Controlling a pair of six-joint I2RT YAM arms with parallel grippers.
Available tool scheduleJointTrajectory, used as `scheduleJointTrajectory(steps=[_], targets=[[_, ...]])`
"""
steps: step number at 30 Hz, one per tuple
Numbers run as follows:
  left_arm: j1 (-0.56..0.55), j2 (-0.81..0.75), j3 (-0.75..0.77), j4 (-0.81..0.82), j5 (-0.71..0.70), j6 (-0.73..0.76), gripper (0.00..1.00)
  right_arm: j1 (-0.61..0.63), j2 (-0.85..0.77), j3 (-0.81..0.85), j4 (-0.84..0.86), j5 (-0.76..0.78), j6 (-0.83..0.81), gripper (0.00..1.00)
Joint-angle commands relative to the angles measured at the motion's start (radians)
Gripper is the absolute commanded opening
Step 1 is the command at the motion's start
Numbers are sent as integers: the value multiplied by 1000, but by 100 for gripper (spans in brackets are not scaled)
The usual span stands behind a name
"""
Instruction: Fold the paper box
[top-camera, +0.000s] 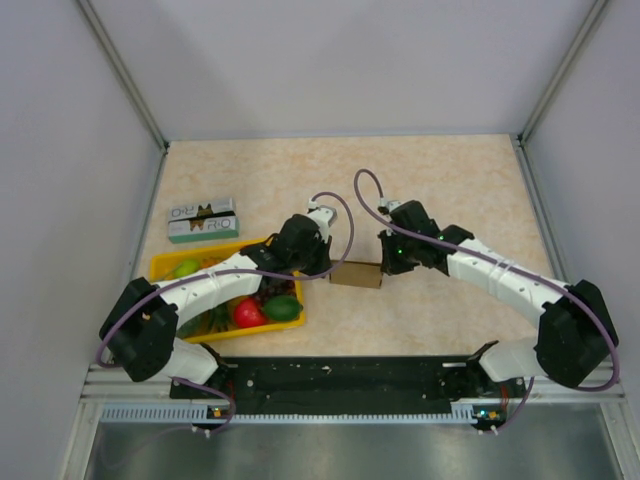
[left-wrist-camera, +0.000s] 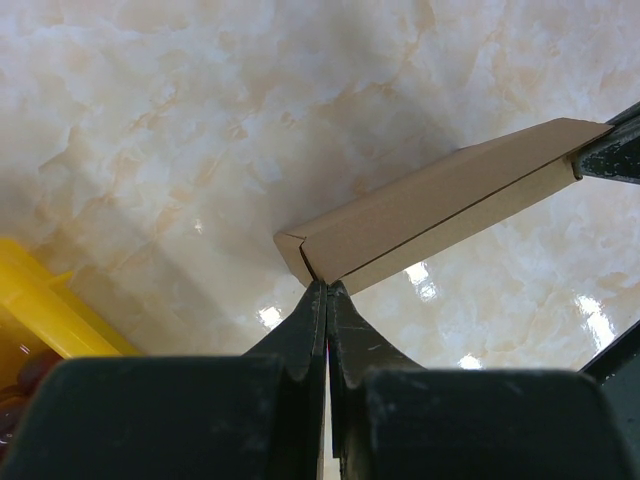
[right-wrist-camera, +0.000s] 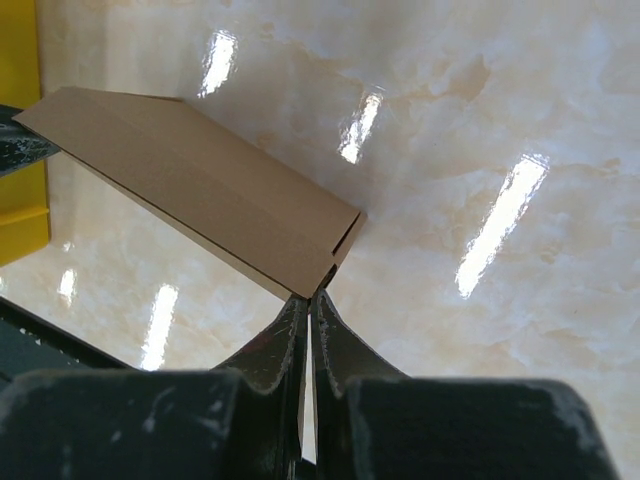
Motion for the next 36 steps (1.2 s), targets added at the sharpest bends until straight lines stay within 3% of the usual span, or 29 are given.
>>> scheduleJointTrajectory(steps=[1, 7, 16, 33, 36], targets=[[-15, 15, -27, -26, 8, 4, 0, 8, -39, 30, 31, -28, 31, 0], [-15, 14, -17, -37, 15, 7, 0, -95, -5, 49, 26, -206, 201, 0], [-17, 20, -7, -51, 13, 18, 0, -161, 23, 55, 57, -375, 269, 0], [-18, 26, -4, -65, -7, 21, 0, -161, 1, 102, -132, -155, -38, 0], [-20, 34, 2, -68, -7, 19, 0, -161, 9, 102, -140, -173, -55, 0]])
